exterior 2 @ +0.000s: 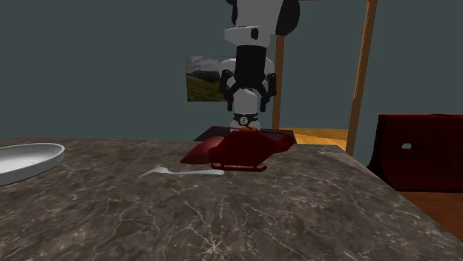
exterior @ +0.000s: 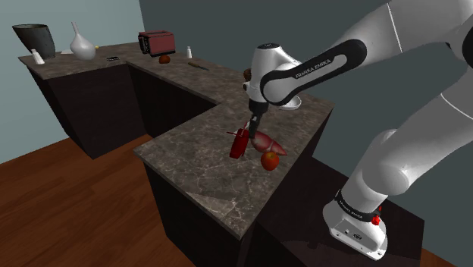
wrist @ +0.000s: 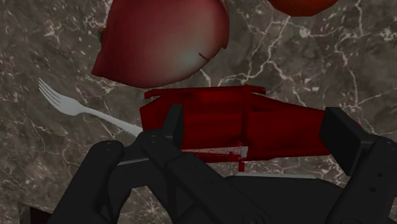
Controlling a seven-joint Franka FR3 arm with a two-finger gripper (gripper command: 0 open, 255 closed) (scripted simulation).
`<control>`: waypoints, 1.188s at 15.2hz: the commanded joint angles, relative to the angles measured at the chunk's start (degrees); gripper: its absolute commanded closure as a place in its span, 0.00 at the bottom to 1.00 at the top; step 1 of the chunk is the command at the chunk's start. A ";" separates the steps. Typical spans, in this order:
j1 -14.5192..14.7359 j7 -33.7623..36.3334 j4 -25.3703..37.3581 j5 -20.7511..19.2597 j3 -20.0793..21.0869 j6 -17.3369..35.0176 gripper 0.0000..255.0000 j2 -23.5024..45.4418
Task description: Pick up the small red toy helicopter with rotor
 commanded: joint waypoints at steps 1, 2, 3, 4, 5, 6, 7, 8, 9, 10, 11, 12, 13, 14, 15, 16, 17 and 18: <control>-0.07 0.07 -0.22 -0.68 0.24 2.21 0.00 1.90; -0.11 0.20 -0.57 -0.80 0.28 3.08 0.00 2.43; -0.15 0.34 -0.90 -0.93 0.32 3.96 0.00 2.98; -0.19 0.48 -1.23 -1.07 0.35 4.83 0.00 3.54; -0.24 0.63 -1.54 -1.21 0.39 5.71 0.00 4.11; -0.28 0.78 -1.84 -1.37 0.43 6.59 0.00 4.71; -0.36 1.05 -2.28 -1.64 0.49 7.98 0.00 5.67; -0.36 1.05 -2.28 -1.65 0.49 7.98 0.00 5.67; -0.36 1.04 -2.28 -1.64 0.49 7.98 0.00 5.67; -0.34 1.06 -2.28 -1.63 0.50 7.95 1.00 5.63; -0.34 1.07 -2.30 -1.62 0.51 7.95 1.00 5.62; -0.33 1.08 -2.30 -1.62 0.52 7.95 1.00 5.62; -0.33 1.09 -2.31 -1.62 0.52 7.97 1.00 5.63; -0.33 1.09 -2.30 -1.63 0.52 7.96 1.00 5.63; -0.32 1.10 -2.30 -1.63 0.53 7.97 1.00 5.64; -0.32 1.10 -2.30 -1.62 0.53 7.97 1.00 5.63; -0.32 1.11 -2.31 -1.62 0.53 7.96 1.00 5.62; -0.32 1.10 -2.32 -1.62 0.53 7.97 1.00 5.62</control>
